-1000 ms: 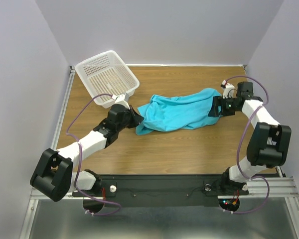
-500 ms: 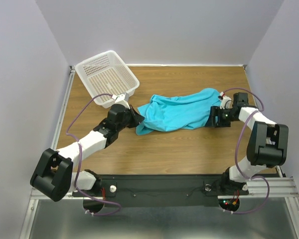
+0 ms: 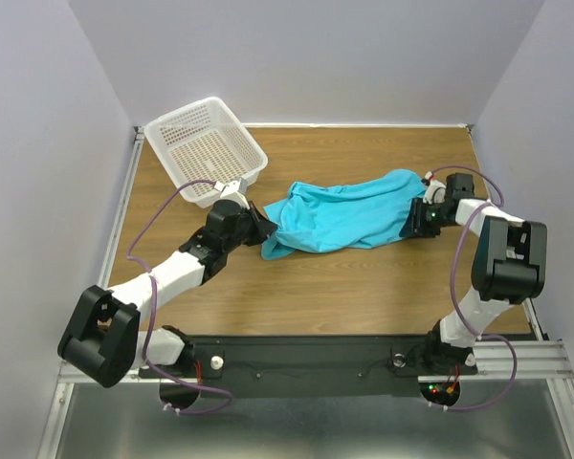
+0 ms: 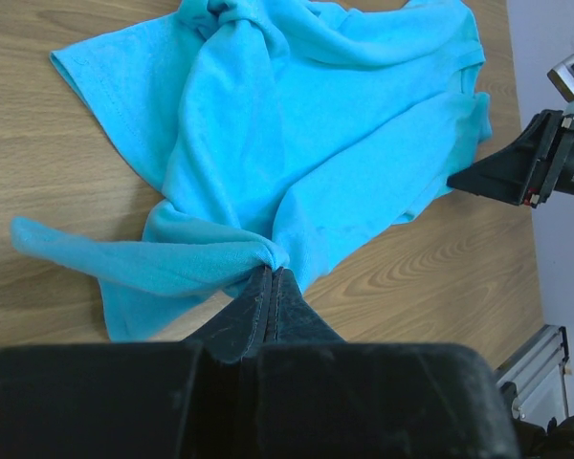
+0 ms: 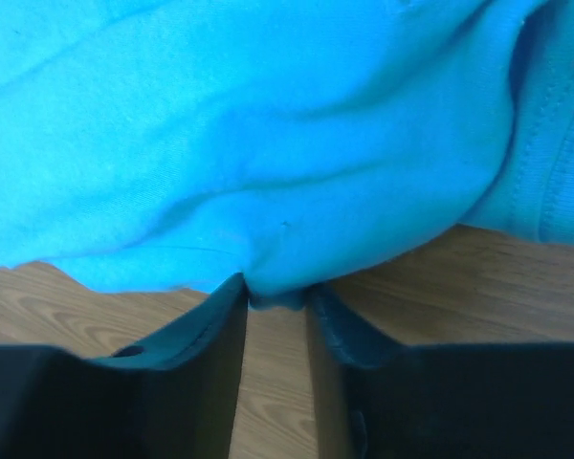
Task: Fold and stack the t-shirts
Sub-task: Flatten the tshirt out
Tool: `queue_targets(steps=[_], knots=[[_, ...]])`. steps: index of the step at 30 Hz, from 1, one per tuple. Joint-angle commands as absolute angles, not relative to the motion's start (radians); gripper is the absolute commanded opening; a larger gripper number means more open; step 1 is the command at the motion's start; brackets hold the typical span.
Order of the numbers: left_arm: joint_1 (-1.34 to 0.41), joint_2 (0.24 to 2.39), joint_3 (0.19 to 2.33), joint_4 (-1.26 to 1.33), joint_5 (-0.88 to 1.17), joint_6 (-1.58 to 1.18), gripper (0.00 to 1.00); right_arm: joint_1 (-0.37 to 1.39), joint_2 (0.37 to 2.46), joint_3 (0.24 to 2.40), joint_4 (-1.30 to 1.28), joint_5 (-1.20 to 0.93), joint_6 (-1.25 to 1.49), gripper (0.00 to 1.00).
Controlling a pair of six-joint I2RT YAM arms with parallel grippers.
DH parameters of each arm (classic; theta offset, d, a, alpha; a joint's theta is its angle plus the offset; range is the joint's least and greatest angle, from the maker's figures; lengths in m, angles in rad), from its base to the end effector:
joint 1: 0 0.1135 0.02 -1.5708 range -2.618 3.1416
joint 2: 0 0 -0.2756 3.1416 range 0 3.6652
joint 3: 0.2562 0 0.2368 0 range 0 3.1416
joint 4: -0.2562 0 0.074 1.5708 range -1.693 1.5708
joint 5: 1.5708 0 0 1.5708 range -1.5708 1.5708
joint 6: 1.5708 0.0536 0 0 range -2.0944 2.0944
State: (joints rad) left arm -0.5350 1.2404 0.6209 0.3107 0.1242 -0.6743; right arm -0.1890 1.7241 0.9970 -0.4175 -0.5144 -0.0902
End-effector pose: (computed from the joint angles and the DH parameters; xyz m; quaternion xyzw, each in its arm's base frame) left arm 0.2316 -0.1450 0.2514 -0.0196 0.8065 -0.3760 0.4559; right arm 0.3222 -0.0348 0.1686 -0.0070 0.9467 0.2177 0.2371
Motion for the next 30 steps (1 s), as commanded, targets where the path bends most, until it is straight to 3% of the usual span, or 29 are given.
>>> queue_targets(steps=[1,2,6,8,18,30], knots=[[-0.532,1.2,0.611,0.364,0.133,-0.675,0.0,-0.187,1.715,0.982,-0.391,-0.469,-0.1,0.29],[-0.532,1.197,0.609,0.364,0.133,-0.675,0.0,-0.187,1.7,0.977,-0.393,-0.465,-0.103,0.19],[-0.534,1.183,0.609,0.357,0.133,-0.67,0.0,-0.187,1.645,0.968,-0.396,-0.443,-0.123,0.05],[-0.534,1.174,0.609,0.351,0.13,-0.667,0.0,-0.187,1.603,0.959,-0.397,-0.439,-0.135,0.03],[-0.532,1.123,0.623,0.319,0.095,-0.644,0.0,-0.187,1.436,0.974,-0.523,-0.422,-0.348,0.01],[-0.529,1.098,0.646,0.226,0.041,-0.578,0.0,-0.187,1.365,1.181,-0.779,-0.247,-0.528,0.01]])
